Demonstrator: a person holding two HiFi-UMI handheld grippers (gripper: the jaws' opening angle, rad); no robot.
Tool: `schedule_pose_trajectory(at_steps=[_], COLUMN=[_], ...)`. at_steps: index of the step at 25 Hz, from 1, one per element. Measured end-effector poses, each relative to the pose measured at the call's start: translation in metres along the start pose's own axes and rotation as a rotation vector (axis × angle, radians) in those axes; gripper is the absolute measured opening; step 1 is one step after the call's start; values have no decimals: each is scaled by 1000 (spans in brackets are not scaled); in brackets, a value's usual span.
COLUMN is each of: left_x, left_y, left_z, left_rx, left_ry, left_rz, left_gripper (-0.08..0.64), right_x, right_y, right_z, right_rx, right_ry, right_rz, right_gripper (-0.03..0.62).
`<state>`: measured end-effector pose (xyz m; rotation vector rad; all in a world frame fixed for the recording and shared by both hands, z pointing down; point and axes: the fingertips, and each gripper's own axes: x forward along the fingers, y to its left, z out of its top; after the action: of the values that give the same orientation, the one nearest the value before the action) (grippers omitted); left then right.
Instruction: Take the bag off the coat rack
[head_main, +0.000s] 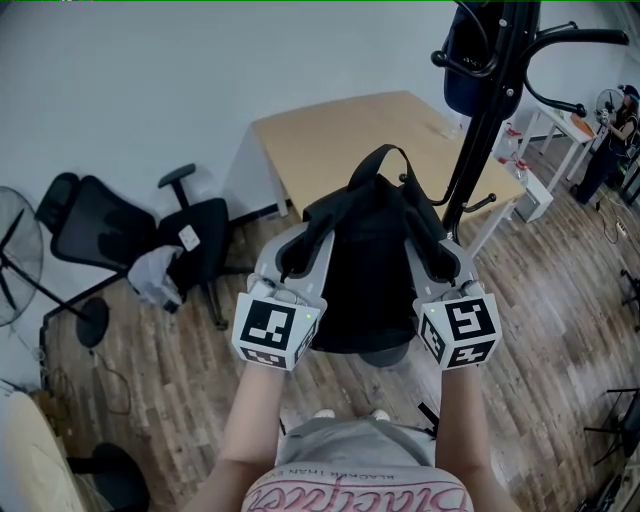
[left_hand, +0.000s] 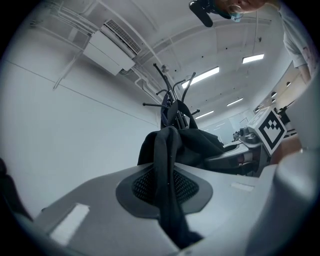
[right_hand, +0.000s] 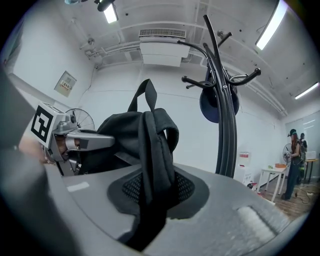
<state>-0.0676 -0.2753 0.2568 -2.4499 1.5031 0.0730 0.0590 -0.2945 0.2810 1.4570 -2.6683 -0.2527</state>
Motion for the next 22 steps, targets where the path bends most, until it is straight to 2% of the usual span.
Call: schedule_pose_trajectory(at_steps=[8, 22], left_x=[1, -2], left_y=[3, 2], left_z=[10, 13], left_rx=[7, -3], left_ry=[-36, -49], left_rz=[7, 7], left_gripper=[57, 58], right_x=[-4, -9], right_y=[1, 3], right_z=[13, 16], right_rx=[-17, -26], right_ry=[-23, -33], right_rz=[-10, -19], right_gripper=[72, 71])
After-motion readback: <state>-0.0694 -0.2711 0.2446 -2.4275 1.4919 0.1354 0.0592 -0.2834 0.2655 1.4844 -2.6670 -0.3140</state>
